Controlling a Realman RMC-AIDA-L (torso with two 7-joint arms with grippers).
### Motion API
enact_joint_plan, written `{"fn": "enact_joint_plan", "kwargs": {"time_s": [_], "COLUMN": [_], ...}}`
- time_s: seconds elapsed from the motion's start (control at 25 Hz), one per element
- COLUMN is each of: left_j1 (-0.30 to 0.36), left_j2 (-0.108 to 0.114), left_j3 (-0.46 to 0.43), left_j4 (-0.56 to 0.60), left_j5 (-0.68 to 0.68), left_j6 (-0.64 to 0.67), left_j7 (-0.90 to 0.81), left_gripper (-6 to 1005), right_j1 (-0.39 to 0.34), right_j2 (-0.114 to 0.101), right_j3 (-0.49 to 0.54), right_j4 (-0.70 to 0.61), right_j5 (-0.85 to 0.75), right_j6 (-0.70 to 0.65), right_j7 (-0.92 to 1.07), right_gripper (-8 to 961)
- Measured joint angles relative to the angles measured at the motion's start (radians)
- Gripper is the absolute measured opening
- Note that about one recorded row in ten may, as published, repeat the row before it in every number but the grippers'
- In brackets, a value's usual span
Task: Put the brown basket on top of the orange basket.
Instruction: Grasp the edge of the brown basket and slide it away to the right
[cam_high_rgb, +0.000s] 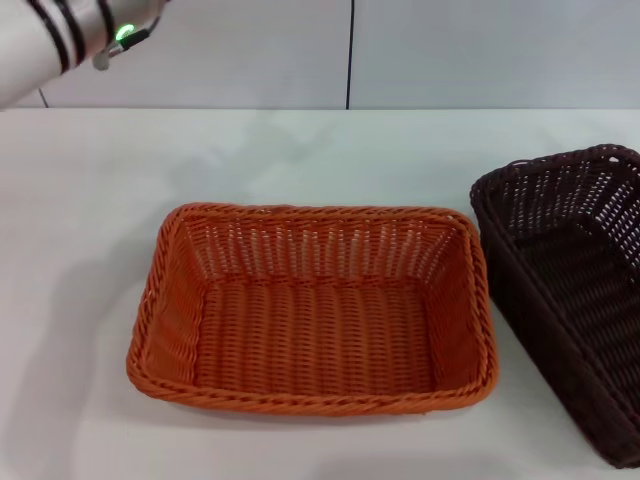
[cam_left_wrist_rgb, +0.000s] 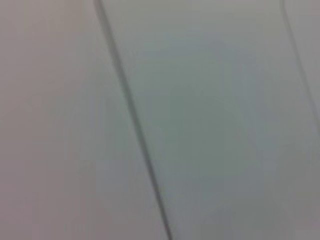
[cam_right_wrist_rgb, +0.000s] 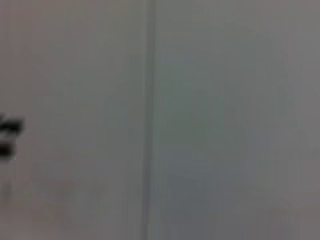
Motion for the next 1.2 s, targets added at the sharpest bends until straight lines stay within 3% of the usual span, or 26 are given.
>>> {"fn": "enact_joint_plan", "kwargs": {"time_s": [0.04, 0.08, 0.12, 0.16, 0.2, 0.24, 0.36, 0.4, 0.44, 0.48, 0.6, 0.76, 1.08, 1.2], "left_j1": [0.000, 0.017, 0.017, 0.031, 0.031, 0.024, 0.024, 0.003, 0.003, -0.023, -0.023, -0.076, -0.086, -0.038], "left_j2": [0.000, -0.001, -0.001, 0.003, 0.003, 0.005, 0.005, 0.003, 0.003, 0.004, 0.004, 0.003, 0.003, 0.004], "left_j3": [0.000, 0.007, 0.007, -0.005, -0.005, -0.029, -0.029, -0.076, -0.076, -0.078, -0.078, -0.079, -0.079, -0.078], "left_j4": [0.000, -0.025, -0.025, -0.171, -0.171, -0.245, -0.245, -0.382, -0.382, -0.464, -0.464, -0.547, -0.556, -0.548], "left_j5": [0.000, -0.137, -0.137, -0.579, -0.579, -0.715, -0.715, -0.898, -0.898, -0.981, -0.981, -1.047, -1.068, -1.073], "left_j6": [0.000, -0.021, -0.021, 0.038, 0.038, 0.099, 0.099, 0.207, 0.207, 0.239, 0.239, 0.243, 0.243, 0.291], "left_j7": [0.000, 0.115, 0.115, 0.453, 0.453, 0.560, 0.560, 0.729, 0.729, 0.809, 0.809, 0.863, 0.866, 0.857], "left_gripper": [860, 860, 860, 860, 860, 860, 860, 860, 860, 860, 860, 859, 859, 859], "right_j1": [-0.003, -0.004, -0.003, -0.001, 0.004, 0.010, 0.028, 0.032, 0.035, 0.040, 0.045, 0.053, 0.028, 0.017], "right_j2": [-0.011, -0.017, -0.024, -0.028, -0.033, -0.036, -0.045, -0.045, -0.046, -0.046, -0.046, -0.043, 0.000, 0.016], "right_j3": [0.006, 0.012, 0.020, 0.025, 0.038, 0.048, 0.072, 0.072, 0.073, 0.069, 0.062, 0.056, 0.041, 0.046], "right_j4": [-0.040, -0.065, -0.101, -0.125, -0.155, -0.174, -0.230, -0.243, -0.254, -0.262, -0.261, -0.253, -0.262, -0.254], "right_j5": [-0.066, -0.109, -0.170, -0.211, -0.270, -0.312, -0.441, -0.480, -0.515, -0.573, -0.628, -0.754, -0.868, -0.868], "right_j6": [-0.050, -0.088, -0.143, -0.183, -0.246, -0.301, -0.474, -0.512, -0.546, -0.595, -0.631, -0.679, -0.706, -0.698], "right_j7": [0.047, 0.073, 0.102, 0.116, 0.128, 0.132, 0.140, 0.142, 0.144, 0.145, 0.146, 0.160, 0.200, 0.228], "right_gripper": [610, 610, 610, 610, 609, 609, 608, 608, 607, 607, 602, 596, 583, 579]}}
